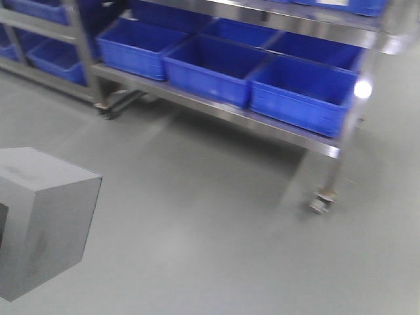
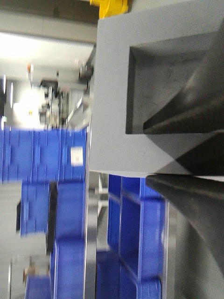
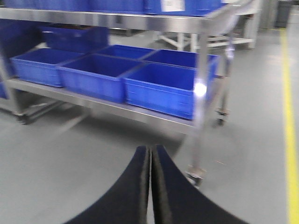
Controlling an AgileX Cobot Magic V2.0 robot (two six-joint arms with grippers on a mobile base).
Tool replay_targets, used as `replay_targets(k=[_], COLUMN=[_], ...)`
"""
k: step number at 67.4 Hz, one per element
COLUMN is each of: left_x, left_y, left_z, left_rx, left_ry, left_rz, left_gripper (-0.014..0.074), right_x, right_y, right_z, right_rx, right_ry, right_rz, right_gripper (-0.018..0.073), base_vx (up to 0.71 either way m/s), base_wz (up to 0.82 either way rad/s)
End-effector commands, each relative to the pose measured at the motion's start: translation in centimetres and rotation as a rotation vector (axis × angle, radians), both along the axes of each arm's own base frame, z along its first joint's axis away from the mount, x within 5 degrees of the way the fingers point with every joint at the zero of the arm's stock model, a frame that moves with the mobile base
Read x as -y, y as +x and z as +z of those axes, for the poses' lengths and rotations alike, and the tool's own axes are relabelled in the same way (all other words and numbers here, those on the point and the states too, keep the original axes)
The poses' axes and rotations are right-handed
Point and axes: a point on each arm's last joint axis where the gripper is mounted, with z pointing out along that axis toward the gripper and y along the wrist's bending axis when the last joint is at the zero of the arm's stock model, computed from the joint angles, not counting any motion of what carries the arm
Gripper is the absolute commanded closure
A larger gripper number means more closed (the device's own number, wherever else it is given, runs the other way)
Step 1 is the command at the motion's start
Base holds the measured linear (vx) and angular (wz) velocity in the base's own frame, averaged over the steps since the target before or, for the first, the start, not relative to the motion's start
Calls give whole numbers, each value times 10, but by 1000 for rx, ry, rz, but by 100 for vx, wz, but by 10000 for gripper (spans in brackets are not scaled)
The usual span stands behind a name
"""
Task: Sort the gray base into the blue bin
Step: 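Drive down the aisle of blue bins toward the roller rack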
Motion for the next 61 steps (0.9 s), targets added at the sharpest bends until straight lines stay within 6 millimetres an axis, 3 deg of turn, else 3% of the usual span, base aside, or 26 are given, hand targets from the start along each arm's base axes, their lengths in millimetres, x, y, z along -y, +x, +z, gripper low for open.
replay_targets(k=[1, 28, 61], left_x=[-3, -3, -3], left_y=[-2, -2, -2], left_z=[20, 20, 20], left_rx=[107, 107, 107], left_ry=[-76, -76, -76], left_rz=[21, 21, 21], left_gripper=[603, 603, 603], right_x=[0, 0, 0], right_y=[0, 0, 0], right_z=[7, 7, 7], right_rx=[80, 80, 80], right_ry=[-26, -26, -26], right_rz=[-5, -5, -5], right_gripper=[564, 564, 564], base_vx=[25, 27, 36], base_wz=[87, 71, 39])
